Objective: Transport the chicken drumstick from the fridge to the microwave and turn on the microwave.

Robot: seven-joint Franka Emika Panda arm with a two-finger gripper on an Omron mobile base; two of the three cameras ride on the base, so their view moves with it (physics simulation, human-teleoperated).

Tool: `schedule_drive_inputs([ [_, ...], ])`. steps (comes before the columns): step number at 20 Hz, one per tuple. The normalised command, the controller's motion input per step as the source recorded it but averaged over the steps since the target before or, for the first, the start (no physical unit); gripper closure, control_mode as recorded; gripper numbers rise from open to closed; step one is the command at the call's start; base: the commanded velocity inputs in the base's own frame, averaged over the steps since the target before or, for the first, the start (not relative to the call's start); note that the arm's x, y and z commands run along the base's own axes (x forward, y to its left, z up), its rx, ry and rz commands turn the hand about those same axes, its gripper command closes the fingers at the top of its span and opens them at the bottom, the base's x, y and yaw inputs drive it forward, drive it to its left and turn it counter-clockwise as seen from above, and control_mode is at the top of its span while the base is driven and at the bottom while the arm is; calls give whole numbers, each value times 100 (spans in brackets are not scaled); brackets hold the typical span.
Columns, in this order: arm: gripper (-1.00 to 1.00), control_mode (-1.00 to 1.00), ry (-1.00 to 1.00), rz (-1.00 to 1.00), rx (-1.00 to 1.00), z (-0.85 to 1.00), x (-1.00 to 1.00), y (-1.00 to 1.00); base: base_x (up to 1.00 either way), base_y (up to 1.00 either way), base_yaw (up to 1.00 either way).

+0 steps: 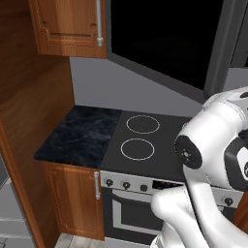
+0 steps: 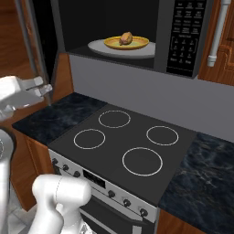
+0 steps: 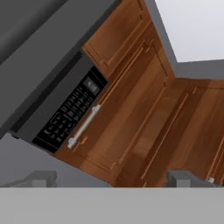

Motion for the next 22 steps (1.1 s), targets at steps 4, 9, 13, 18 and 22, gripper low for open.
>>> schedule_drive_inputs([
  [4,-100,-100,-3,21,5,0,50,-26,0,0,0],
  [9,-100,-100,-9,27,10,-2,57,-40,0,0,0],
  [13,-100,-100,-13,32,16,-6,53,-54,0,0,0],
  [18,-100,-100,-21,29,18,-9,52,-57,0,0,0],
  [22,-100,-100,-26,27,17,-17,66,-49,0,0,0],
])
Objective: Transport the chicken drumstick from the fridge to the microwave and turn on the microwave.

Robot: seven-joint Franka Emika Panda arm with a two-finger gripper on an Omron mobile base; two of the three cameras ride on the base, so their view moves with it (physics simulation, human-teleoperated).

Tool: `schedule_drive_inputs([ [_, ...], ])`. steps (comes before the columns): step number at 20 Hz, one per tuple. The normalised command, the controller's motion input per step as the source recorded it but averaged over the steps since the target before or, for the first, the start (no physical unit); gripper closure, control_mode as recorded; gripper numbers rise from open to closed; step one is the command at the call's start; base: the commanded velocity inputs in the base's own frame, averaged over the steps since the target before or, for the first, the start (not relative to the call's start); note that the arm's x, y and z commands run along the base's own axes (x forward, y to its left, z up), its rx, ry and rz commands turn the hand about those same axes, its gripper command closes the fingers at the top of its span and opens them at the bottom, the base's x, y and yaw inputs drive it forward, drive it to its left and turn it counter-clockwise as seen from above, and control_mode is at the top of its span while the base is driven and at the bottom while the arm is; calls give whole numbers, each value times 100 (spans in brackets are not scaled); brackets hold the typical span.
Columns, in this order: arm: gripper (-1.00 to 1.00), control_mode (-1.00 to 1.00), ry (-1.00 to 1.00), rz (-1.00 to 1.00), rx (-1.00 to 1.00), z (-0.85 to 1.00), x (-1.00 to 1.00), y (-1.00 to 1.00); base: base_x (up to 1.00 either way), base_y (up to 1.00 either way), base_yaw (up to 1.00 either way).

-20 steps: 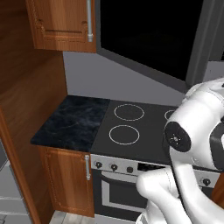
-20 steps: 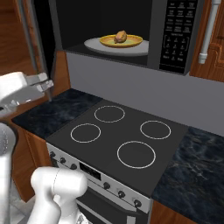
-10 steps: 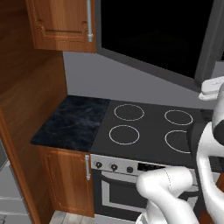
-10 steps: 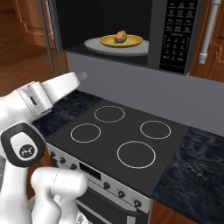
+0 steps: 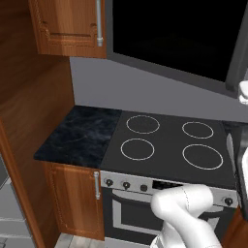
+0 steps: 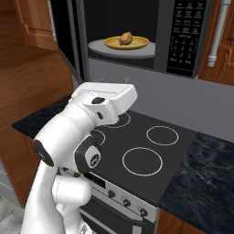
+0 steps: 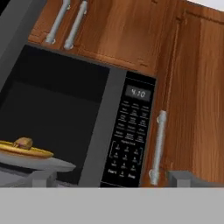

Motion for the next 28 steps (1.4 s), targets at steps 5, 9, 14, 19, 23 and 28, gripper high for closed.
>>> schedule_drive_inputs([
  [5,-100,-100,-25,24,15,-17,75,-39,0,0,0],
  [9,-100,-100,-22,15,12,-12,74,-31,0,0,0],
  [14,-100,-100,-18,3,7,-7,72,-12,0,0,0],
  [19,-100,-100,-15,0,2,-7,68,0,0,0,0],
  [23,-100,-100,-12,-1,0,-6,71,3,0,0,0],
  [28,-100,-100,-11,-8,0,-4,69,32,0,0,0],
])
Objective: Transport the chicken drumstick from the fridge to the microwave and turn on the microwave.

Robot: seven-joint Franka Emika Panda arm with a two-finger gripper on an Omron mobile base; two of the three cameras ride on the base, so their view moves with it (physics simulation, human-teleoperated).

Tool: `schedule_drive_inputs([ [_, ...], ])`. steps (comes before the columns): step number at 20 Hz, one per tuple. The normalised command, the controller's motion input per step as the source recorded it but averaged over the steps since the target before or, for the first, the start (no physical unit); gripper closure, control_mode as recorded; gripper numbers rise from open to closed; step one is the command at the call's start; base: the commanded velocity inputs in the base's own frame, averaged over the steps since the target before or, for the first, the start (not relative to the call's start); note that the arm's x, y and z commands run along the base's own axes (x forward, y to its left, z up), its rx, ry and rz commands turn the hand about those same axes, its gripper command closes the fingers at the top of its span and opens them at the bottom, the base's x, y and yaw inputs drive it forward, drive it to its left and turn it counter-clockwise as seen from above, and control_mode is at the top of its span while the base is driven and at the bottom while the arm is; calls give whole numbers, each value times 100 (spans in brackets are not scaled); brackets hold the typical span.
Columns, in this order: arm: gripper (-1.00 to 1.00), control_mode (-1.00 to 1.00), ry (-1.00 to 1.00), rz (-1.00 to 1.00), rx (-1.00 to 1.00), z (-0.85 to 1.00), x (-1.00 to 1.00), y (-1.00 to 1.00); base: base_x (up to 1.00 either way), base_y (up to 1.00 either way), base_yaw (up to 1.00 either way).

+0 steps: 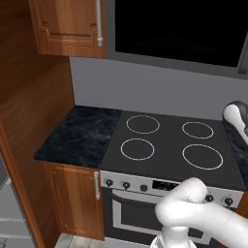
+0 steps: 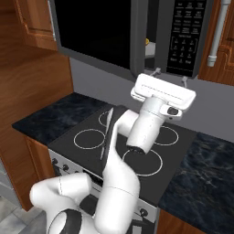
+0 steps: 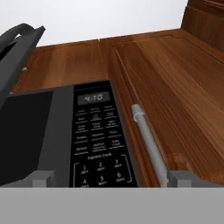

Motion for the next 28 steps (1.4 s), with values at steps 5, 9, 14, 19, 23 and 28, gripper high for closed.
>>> schedule_drive_inputs([
  [5,-100,-100,-5,-25,-1,0,50,57,0,0,0],
  [9,-100,-100,-2,-33,-4,0,51,66,0,0,0],
  [14,-100,-100,-1,-33,-4,0,59,64,0,0,0],
  [19,-100,-100,-6,-29,-4,0,74,60,0,0,0],
  [23,-100,-100,-8,-26,-4,0,89,58,0,0,0],
  [28,-100,-100,-8,-26,-4,0,100,57,0,0,0],
])
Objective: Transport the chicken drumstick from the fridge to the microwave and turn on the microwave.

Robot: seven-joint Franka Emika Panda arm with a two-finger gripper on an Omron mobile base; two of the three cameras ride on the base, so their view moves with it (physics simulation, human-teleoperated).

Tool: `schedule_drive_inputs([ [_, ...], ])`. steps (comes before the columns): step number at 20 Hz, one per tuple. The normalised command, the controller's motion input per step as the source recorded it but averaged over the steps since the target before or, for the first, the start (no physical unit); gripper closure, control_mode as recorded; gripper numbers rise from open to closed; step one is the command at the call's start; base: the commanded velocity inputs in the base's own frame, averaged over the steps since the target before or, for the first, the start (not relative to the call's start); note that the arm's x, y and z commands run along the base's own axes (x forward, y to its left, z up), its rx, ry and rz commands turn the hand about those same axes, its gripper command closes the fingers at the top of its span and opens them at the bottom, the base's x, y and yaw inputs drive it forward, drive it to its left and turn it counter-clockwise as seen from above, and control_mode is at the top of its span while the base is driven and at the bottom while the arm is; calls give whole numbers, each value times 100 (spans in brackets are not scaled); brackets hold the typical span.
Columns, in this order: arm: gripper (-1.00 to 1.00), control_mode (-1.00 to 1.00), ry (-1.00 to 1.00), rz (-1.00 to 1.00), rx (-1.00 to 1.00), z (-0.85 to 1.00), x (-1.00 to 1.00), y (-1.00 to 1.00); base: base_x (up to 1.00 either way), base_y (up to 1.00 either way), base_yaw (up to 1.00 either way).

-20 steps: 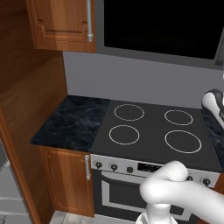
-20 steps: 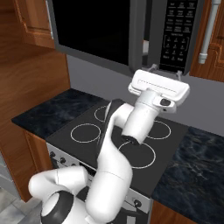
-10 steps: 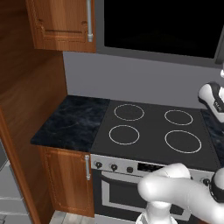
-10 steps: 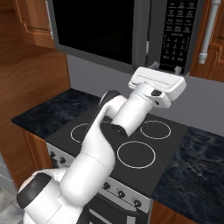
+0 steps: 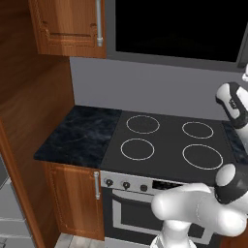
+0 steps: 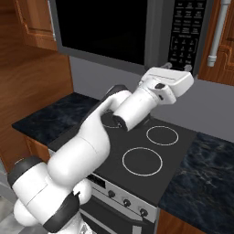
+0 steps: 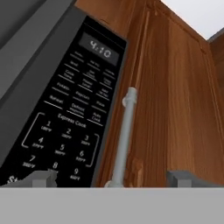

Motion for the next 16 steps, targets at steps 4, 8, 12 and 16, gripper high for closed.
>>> schedule_drive_inputs([
  [4,-100,-100,-9,-24,-3,0,99,56,0,0,0],
  [8,-100,-100,-12,-21,-2,0,94,53,0,0,0],
  [12,-100,-100,-15,-16,0,0,90,42,0,0,0],
  [16,-100,-100,-18,-10,0,0,93,29,0,0,0],
])
